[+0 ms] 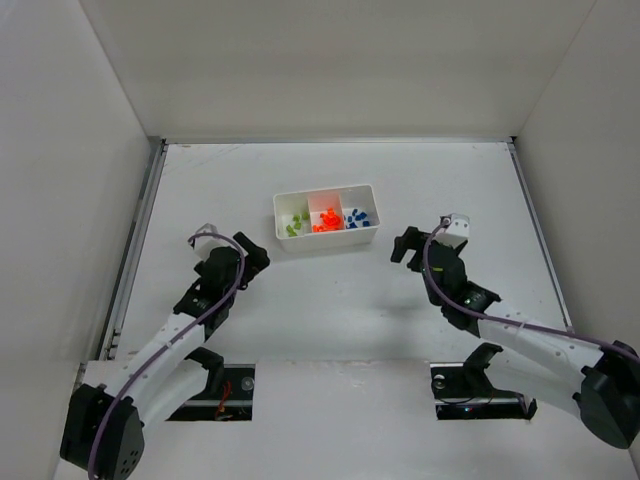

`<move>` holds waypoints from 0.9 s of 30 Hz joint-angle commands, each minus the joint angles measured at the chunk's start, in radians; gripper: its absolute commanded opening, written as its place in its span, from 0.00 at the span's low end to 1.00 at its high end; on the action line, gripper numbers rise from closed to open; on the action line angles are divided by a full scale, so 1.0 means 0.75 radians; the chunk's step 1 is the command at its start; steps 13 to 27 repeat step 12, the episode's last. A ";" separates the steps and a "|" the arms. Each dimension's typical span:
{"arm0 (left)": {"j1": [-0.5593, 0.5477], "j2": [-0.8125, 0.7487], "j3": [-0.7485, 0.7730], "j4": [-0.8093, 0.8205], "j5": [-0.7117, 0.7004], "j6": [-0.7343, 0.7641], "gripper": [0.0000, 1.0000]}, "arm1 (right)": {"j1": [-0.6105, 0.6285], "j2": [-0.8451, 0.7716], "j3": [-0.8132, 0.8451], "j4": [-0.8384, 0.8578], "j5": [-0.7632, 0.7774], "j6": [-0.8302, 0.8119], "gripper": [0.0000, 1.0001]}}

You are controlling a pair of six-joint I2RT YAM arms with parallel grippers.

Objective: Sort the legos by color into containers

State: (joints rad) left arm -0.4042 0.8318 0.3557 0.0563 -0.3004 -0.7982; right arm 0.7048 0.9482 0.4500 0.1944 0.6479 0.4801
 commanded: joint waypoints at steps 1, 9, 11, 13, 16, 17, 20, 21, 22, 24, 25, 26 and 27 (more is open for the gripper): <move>0.020 -0.070 0.029 -0.156 -0.021 0.011 1.00 | -0.037 -0.004 -0.013 -0.079 0.093 0.159 1.00; 0.014 -0.103 0.096 -0.255 -0.009 0.011 1.00 | 0.022 -0.008 -0.080 -0.047 0.150 0.200 1.00; -0.002 -0.091 0.102 -0.257 -0.017 0.023 1.00 | 0.033 -0.019 -0.105 -0.032 0.147 0.227 1.00; -0.010 -0.091 0.096 -0.241 -0.021 0.027 1.00 | 0.033 -0.023 -0.111 -0.030 0.146 0.237 1.00; -0.010 -0.091 0.096 -0.241 -0.021 0.027 1.00 | 0.033 -0.023 -0.111 -0.030 0.146 0.237 1.00; -0.010 -0.091 0.096 -0.241 -0.021 0.027 1.00 | 0.033 -0.023 -0.111 -0.030 0.146 0.237 1.00; -0.010 -0.091 0.096 -0.241 -0.021 0.027 1.00 | 0.033 -0.023 -0.111 -0.030 0.146 0.237 1.00; -0.010 -0.091 0.096 -0.241 -0.021 0.027 1.00 | 0.033 -0.023 -0.111 -0.030 0.146 0.237 1.00; -0.010 -0.091 0.096 -0.241 -0.021 0.027 1.00 | 0.033 -0.023 -0.111 -0.030 0.146 0.237 1.00; -0.010 -0.091 0.096 -0.241 -0.021 0.027 1.00 | 0.033 -0.023 -0.111 -0.030 0.146 0.237 1.00; -0.010 -0.091 0.096 -0.241 -0.021 0.027 1.00 | 0.033 -0.023 -0.111 -0.030 0.146 0.237 1.00; -0.010 -0.091 0.096 -0.241 -0.021 0.027 1.00 | 0.033 -0.023 -0.111 -0.030 0.146 0.237 1.00; -0.010 -0.091 0.096 -0.241 -0.021 0.027 1.00 | 0.033 -0.023 -0.111 -0.030 0.146 0.237 1.00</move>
